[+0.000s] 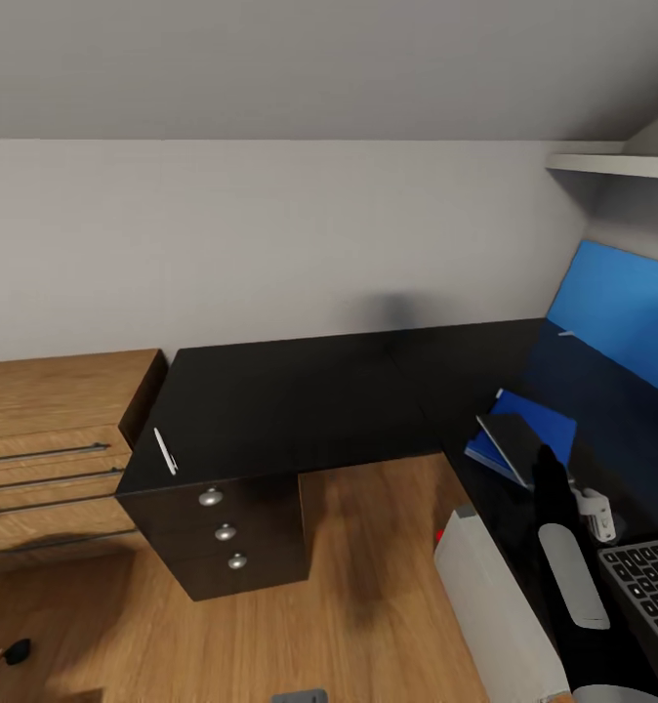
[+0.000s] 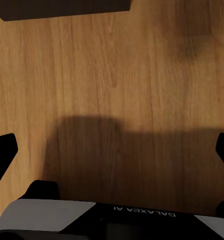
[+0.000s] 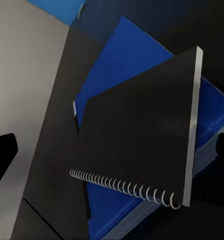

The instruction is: In the bedroom, organize the workspace by keeping the computer under the desk, ensuring the monitor is on the desk, placing the keyboard on the desk next to the monitor, placing the mouse on the desk next to the keyboard, moving the folder from the swivel chair onto the desk next to the mouse, stacking the notebook on top of the folder with the pen on top of the notebook, and positioning the swivel chair next to the desk.

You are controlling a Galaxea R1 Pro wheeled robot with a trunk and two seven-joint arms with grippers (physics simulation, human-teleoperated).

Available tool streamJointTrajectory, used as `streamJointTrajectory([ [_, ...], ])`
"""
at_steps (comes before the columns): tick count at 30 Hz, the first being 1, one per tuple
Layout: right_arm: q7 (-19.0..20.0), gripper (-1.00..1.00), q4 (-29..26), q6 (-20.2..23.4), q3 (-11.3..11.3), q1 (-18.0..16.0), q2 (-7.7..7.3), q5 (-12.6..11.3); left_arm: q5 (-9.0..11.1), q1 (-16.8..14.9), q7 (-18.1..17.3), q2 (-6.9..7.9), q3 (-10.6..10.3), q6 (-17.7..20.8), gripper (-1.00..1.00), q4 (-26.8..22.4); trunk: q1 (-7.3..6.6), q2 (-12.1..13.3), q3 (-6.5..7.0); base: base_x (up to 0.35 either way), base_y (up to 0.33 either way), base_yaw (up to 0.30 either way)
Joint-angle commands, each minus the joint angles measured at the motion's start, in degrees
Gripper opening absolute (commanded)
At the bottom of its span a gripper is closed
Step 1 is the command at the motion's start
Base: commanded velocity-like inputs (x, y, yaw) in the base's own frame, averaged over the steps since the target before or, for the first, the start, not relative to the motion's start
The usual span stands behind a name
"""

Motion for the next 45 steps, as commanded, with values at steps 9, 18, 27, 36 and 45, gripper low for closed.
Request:
streamJointTrajectory([
  [9, 6.2, 1.00, -3.8, -0.2, 0.2, 0.0, 0.58, -1.1, 0.2, 0.0, 0.4, 0.07, 0.1, 0.3, 1.00, -0.1, -0.89, 1.6, 0.67, -0.014, 0.000, 0.000],
  [18, 9.6, 1.00, -3.6, -0.2, 0.4, 0.0, 2.75, -1.3, 0.3, 0.0, 0.4, 0.07, 0.2, 0.3, 1.00, -0.1, -2.87, 5.2, 2.50, 0.000, 0.000, 0.084],
  [27, 9.8, 1.00, -3.5, 0.2, 1.5, 0.0, 4.98, -1.1, 0.3, 0.0, 0.4, 0.03, 0.2, 0.3, 1.00, -0.1, -4.84, 8.8, 4.36, 0.000, 0.000, 0.122],
  [36, 9.8, 1.00, -3.4, -0.1, 5.2, 0.0, 4.93, -0.8, 0.2, 0.0, 0.4, 0.00, 0.0, 0.3, 1.00, -0.1, -4.84, 8.8, 4.36, 0.000, 0.000, 0.003],
  [45, 9.8, 1.00, -1.7, -0.5, 5.5, 0.1, 5.20, -1.1, 0.2, 0.0, 0.4, 0.00, -0.2, 0.2, 1.00, -0.1, -4.84, 8.8, 4.47, 0.000, 0.079, 0.041],
])
